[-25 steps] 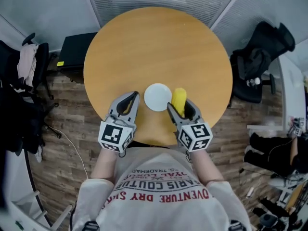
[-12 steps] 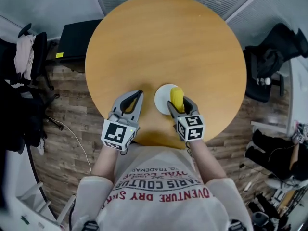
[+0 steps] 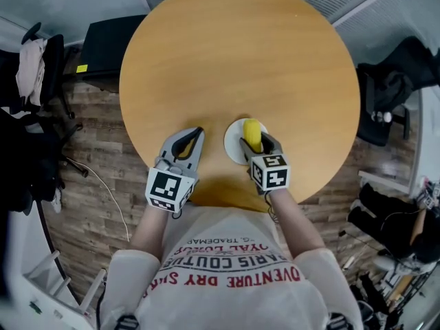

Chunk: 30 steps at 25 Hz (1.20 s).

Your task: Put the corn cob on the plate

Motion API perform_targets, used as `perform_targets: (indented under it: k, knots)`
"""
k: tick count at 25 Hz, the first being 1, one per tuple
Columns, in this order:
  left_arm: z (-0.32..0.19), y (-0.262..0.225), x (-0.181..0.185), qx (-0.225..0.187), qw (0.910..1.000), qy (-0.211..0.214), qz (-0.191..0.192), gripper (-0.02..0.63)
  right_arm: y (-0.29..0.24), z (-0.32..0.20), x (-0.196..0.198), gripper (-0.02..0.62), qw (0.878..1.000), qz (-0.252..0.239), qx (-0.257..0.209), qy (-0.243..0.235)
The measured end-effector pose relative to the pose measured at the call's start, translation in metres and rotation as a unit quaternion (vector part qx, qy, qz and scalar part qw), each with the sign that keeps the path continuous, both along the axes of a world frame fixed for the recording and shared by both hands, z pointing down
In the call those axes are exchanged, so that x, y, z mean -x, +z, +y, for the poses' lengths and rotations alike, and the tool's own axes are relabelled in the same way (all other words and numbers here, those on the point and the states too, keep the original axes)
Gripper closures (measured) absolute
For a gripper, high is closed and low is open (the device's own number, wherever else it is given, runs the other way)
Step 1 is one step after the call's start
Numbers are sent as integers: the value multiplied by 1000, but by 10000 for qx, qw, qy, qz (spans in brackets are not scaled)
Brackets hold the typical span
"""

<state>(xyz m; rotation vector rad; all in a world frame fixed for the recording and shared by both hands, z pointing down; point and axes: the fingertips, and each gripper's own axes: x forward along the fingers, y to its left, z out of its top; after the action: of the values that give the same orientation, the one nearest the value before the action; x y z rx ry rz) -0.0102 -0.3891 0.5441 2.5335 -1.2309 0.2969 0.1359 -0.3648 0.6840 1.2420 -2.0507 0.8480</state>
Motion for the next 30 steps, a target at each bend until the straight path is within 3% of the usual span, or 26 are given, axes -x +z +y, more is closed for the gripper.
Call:
perform_targets:
  k: [7, 22, 26, 30]
  knots:
    - [-8, 7, -1, 88, 9999, 15, 61, 571, 16, -3, 5, 330, 9996, 31, 275, 15]
    - [-9, 22, -6, 318, 9994, 129, 44, 571, 26, -4, 12, 330, 9993, 123, 349, 57]
    - [-7, 19, -10, 290, 9994, 155, 46, 571, 7, -9, 9, 328, 9991, 424, -81, 55]
    - [-5, 12, -12, 237, 9996, 138, 74, 571, -16, -12, 5, 330, 9988, 192, -320, 308]
